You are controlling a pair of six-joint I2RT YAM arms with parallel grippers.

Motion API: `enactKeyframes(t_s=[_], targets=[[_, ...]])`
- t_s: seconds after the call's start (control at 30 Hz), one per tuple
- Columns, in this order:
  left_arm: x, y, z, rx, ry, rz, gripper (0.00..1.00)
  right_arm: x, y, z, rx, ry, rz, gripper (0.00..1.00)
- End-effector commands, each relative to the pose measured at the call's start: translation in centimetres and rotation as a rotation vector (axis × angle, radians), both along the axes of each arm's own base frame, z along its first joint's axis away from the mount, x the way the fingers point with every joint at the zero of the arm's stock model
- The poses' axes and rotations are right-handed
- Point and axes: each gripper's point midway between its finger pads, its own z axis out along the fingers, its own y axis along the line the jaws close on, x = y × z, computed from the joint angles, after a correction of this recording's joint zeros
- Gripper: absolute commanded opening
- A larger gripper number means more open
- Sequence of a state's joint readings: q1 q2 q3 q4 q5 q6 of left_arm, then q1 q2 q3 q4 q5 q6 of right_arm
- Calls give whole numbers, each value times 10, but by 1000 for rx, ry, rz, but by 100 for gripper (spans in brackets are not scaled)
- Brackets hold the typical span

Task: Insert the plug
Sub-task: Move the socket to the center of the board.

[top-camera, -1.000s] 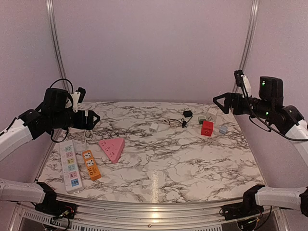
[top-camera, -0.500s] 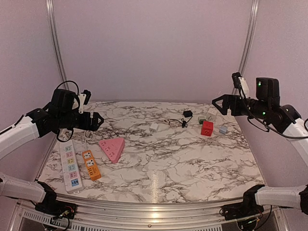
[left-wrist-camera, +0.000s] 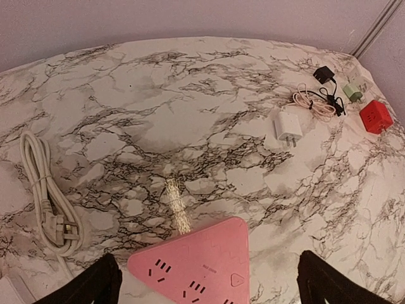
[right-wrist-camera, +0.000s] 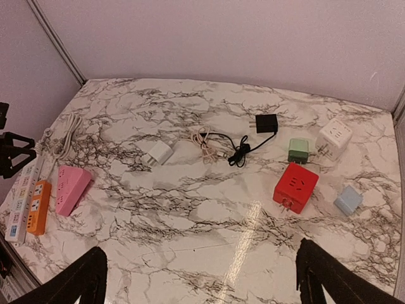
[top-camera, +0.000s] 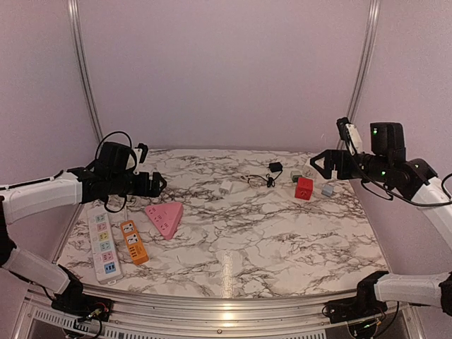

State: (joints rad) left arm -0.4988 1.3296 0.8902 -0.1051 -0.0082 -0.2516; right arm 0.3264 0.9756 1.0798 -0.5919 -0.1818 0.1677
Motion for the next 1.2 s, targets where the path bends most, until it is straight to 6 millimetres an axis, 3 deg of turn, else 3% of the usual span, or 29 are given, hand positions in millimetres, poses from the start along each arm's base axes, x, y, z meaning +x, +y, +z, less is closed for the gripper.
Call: enactKeyframes(t_s=[0.0,0.1,0.4,0.6,1.17], targets=[[12,5,-23,52,6,52,99,-5,-4,5,9,-28,-3,99],[17,10,-41,88,32,87,99,-5,-3,-1,13,-14,-2,98],[27,17,-69,110,85,165,99,-7,-1,-10,19,6,6,98],[32,5,-84,68,122,119,99,-7,0,-14,26,16,7,98],[14,-5,-120,-33,246,62,99,-5,0,-16,39,24,-1,99]])
